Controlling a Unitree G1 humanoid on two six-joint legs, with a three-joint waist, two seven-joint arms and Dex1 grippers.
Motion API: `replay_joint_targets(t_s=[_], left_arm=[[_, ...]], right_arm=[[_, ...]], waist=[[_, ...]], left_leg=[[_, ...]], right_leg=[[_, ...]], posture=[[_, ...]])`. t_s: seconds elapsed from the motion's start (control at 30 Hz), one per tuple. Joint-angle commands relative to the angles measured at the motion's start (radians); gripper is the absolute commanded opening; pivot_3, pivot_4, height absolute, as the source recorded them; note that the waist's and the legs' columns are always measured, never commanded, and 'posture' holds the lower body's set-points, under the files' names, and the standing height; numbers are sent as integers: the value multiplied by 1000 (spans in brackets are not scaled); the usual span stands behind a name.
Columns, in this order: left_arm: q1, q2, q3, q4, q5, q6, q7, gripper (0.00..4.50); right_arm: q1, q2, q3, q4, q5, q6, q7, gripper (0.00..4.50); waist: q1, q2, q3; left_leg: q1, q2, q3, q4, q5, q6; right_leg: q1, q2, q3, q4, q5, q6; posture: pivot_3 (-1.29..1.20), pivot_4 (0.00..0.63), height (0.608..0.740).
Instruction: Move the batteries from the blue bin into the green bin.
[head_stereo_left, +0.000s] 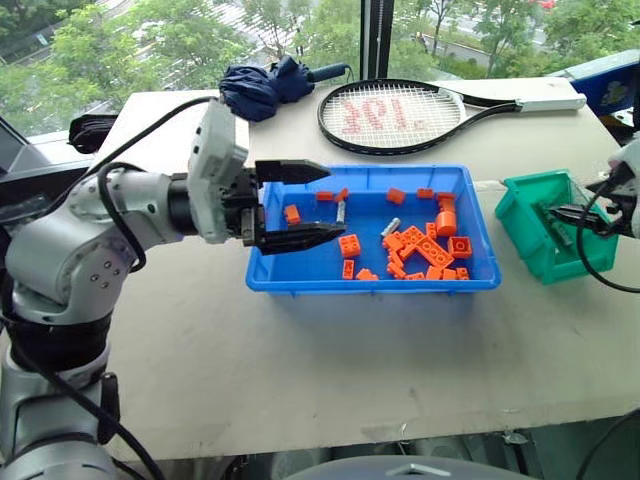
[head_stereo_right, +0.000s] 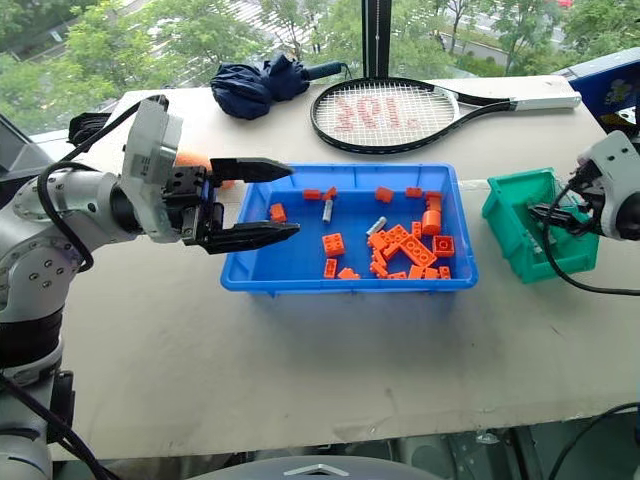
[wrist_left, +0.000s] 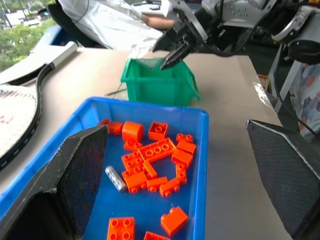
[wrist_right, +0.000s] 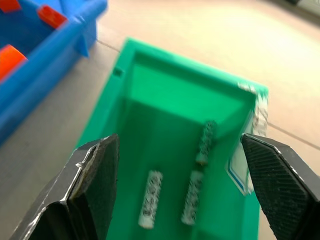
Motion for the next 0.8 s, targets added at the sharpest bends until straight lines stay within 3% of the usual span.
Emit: replay_joint_targets(t_s=[0.03,0.2,0.37,0.6,0.8], left_arm=[[60,51,66,29,59,-53,-34,4500],[159,105,106,79,142,-119,-79,4500],[231,122,182,28,129,-104,-69,4500],[303,123,275,-64,91,-49,-17,4500],[357,128,343,-100,78,-24,5,4500]], right_arm=[[-84,71,93,-147,101,21,31,3580],[-214,229,329,-76,75,-64,52,3580],[-386,376,510,304,-59,-447,140,3580],[-552,475,628,773,-215,-872,257,3580],[-645,541,636,1034,-307,-1031,229,3580]], waist=[[-7,0,0],[-9,0,0],[-4,-2,0],[-6,-2,1],[-18,-2,1]], left_leg=[[0,1,-1,0,0,0],[-1,2,-1,0,0,0],[-3,0,-2,0,0,0],[-3,-1,-3,0,0,-1],[-3,0,-3,-1,0,-1]], right_leg=[[0,2,0,0,0,0],[0,2,-1,-1,0,0],[-1,0,-2,-1,0,0],[-2,-4,-3,-2,0,0],[-3,-5,-3,-1,0,0]], posture=[[0,150,740],[0,150,740],[0,150,740],[0,150,740],[0,150,740]])
